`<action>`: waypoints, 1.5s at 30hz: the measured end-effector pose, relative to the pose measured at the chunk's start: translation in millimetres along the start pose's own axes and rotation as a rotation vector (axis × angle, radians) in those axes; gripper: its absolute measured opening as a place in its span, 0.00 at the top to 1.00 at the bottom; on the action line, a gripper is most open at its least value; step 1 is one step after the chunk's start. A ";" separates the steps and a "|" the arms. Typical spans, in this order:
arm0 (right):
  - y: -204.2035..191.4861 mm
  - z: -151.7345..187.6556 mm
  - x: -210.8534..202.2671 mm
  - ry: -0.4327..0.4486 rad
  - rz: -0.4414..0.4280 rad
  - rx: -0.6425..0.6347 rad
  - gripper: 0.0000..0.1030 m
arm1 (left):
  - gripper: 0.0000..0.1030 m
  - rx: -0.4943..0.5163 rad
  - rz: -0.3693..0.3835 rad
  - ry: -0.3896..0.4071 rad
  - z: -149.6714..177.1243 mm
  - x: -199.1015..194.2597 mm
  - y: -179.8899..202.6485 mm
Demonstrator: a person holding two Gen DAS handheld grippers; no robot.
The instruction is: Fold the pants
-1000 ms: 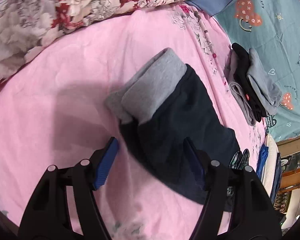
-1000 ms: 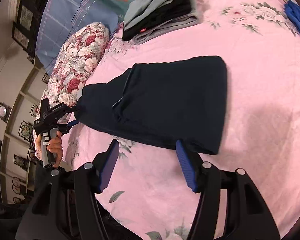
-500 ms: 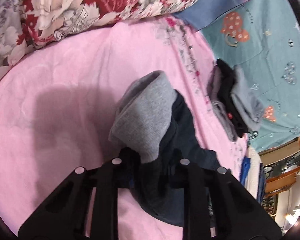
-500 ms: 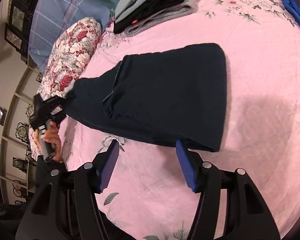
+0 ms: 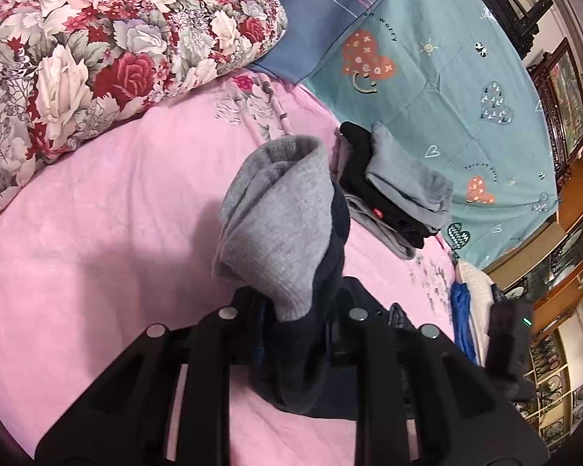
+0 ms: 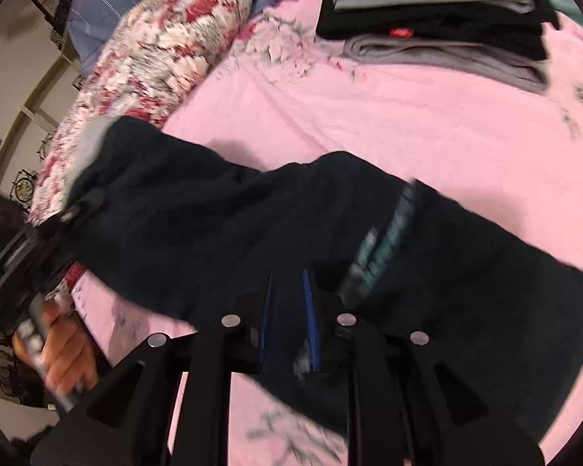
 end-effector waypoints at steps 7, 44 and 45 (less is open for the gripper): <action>16.1 -6.2 -10.7 -0.035 -0.064 0.069 0.84 | 0.80 0.050 -0.029 -0.031 2.5 4.5 14.0; 205.7 137.5 -152.6 0.234 -0.078 0.420 0.65 | 0.10 0.483 0.176 -0.452 166.4 115.9 242.0; 196.6 129.9 -155.3 0.243 -0.085 0.395 0.65 | 0.10 0.448 0.145 -0.413 150.6 110.6 227.6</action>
Point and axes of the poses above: each gripper's, at about its wrist camera, not at the fingertips, and x roughly the way its jaws point, y to its right, z to its underside, the point moved 8 cm from there along x, roughly the way its jaws point, and after that the axes turned 14 degrees about z, right-handed, at the moved point
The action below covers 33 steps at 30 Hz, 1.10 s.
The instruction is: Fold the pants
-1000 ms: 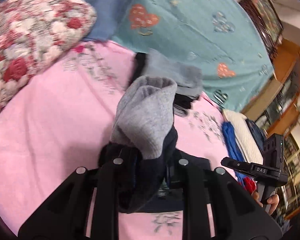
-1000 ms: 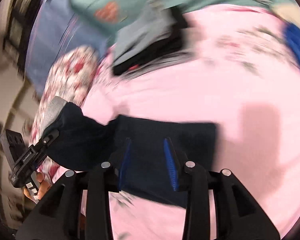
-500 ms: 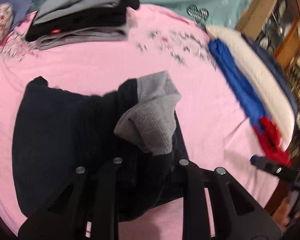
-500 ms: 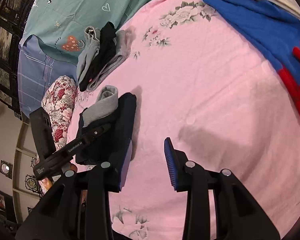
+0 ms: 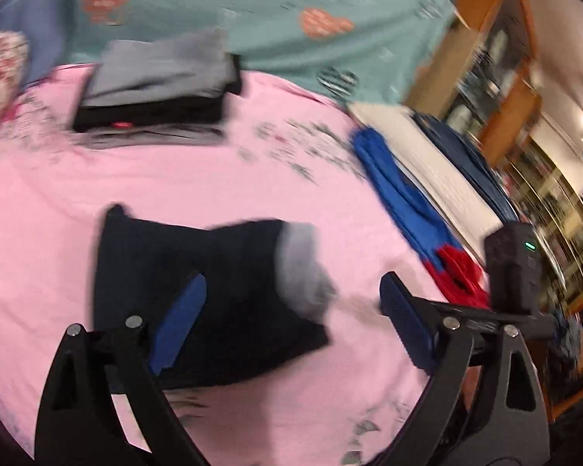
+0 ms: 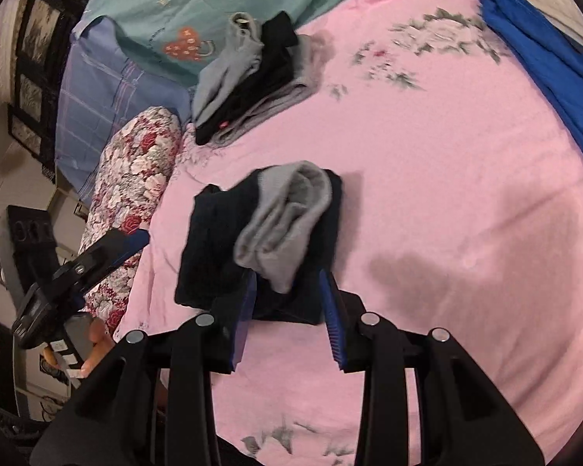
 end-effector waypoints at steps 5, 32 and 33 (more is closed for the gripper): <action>-62.7 -17.7 18.4 0.011 -0.018 -0.141 0.65 | 0.69 -0.202 0.042 -0.036 16.4 -13.9 -58.7; -170.8 -58.4 134.7 -0.250 0.205 -0.449 0.61 | 0.92 -0.216 0.038 -0.148 68.2 31.0 -90.1; -170.2 -60.0 150.8 -0.269 0.247 -0.462 0.61 | 0.92 -0.217 0.039 -0.147 68.3 31.2 -90.2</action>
Point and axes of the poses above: each gripper's, at about its wrist camera, not at the fingertips, and x roughly the way its jaws point, y to its right, z to its underside, the point moved 8 cm from there along x, roughly the way its jaws point, and after that the axes turned 14 degrees about z, right-handed, at the moved point
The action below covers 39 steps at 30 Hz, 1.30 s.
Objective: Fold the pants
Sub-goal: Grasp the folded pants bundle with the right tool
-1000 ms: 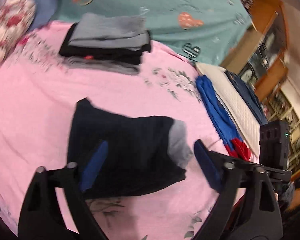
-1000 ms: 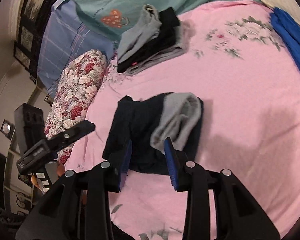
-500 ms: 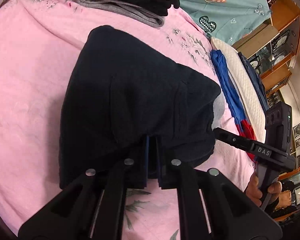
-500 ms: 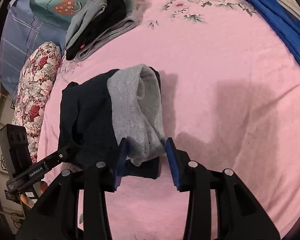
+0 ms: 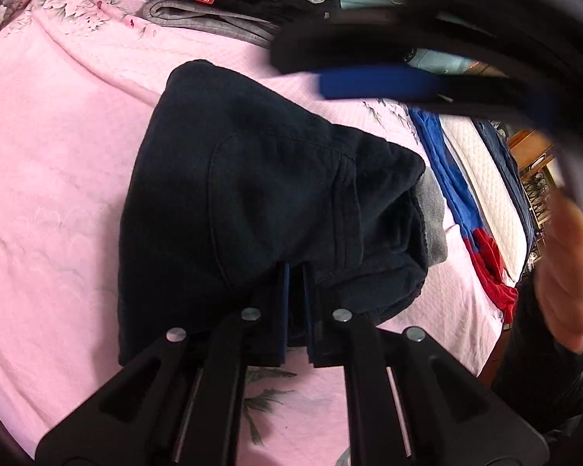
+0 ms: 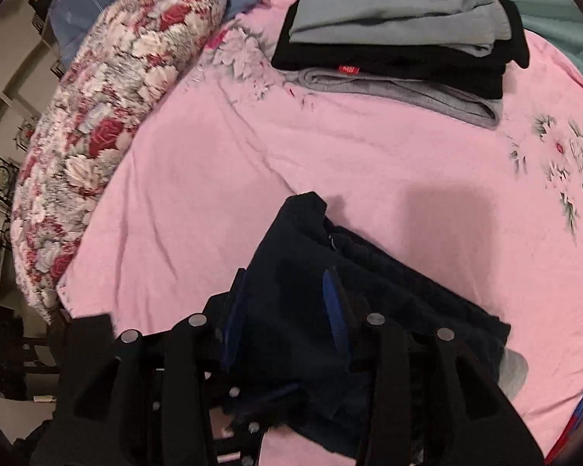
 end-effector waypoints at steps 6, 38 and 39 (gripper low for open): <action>-2.0 -8.8 56.2 -0.044 0.166 -0.039 0.57 | 0.92 0.004 -0.010 0.007 -1.8 2.8 -3.4; 128.0 118.9 14.0 -0.003 -0.369 0.514 0.01 | 0.19 -0.258 0.191 -0.060 -45.9 8.0 -52.4; 126.8 114.9 16.1 0.015 -0.406 0.518 0.01 | 0.19 -0.257 0.218 -0.042 -45.8 5.6 -53.9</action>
Point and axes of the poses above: each gripper's, at about its wrist camera, not at the fingertips, and x roughly the way its jaws point, y to its right, z to its underside, the point moved 8 cm from there along x, roughly the way its jaws point, and after that the axes turned 14 degrees about z, right-handed, at the moved point
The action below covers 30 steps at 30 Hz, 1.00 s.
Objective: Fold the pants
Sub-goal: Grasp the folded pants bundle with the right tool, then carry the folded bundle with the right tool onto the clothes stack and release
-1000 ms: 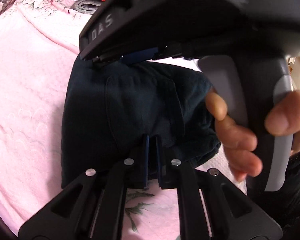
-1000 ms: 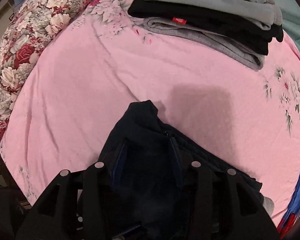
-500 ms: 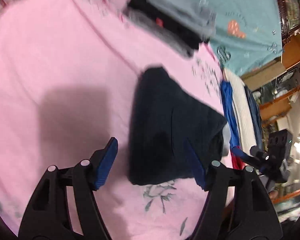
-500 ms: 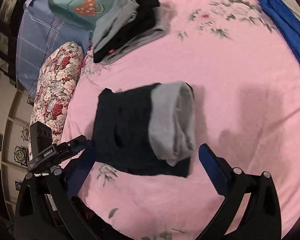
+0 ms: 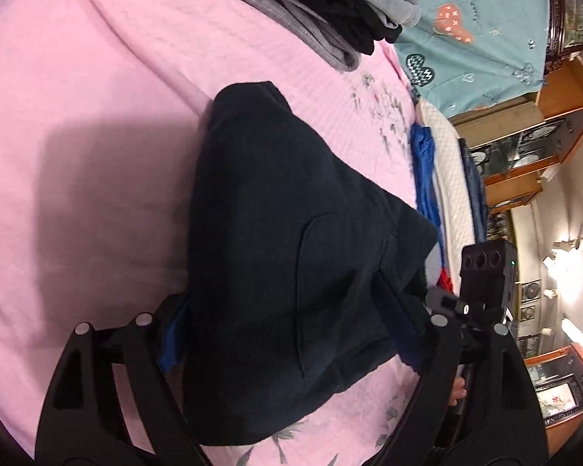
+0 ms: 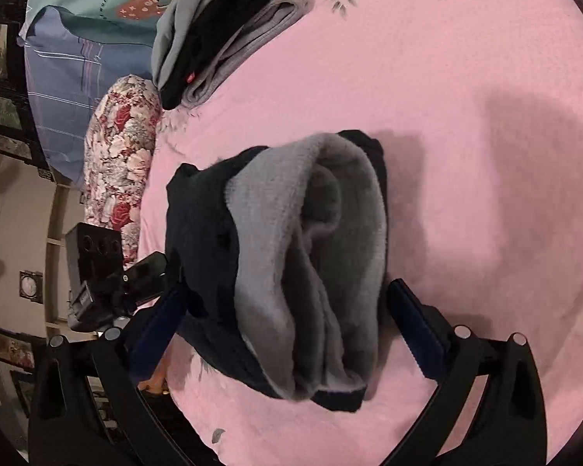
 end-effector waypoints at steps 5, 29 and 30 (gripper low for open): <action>-6.8 -9.1 6.8 0.073 -0.010 -0.058 0.19 | 0.44 0.000 -0.008 -0.002 1.2 0.3 -5.7; -191.7 -276.9 -68.3 0.353 0.231 -0.355 0.60 | 0.69 0.244 -0.120 0.189 -271.1 -77.6 144.8; -189.6 -296.0 -57.6 0.344 0.242 -0.349 0.60 | 0.68 0.216 -0.136 0.200 -300.8 -71.5 136.3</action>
Point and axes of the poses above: each gripper's, at about its wrist camera, not at the fingertips, and x roughly the way its jaws point, y to its right, z to its underside, the point moved 8 cm from there along x, roughly the way its jaws point, and after that the axes turned 14 degrees about z, right-handed, at the moved point
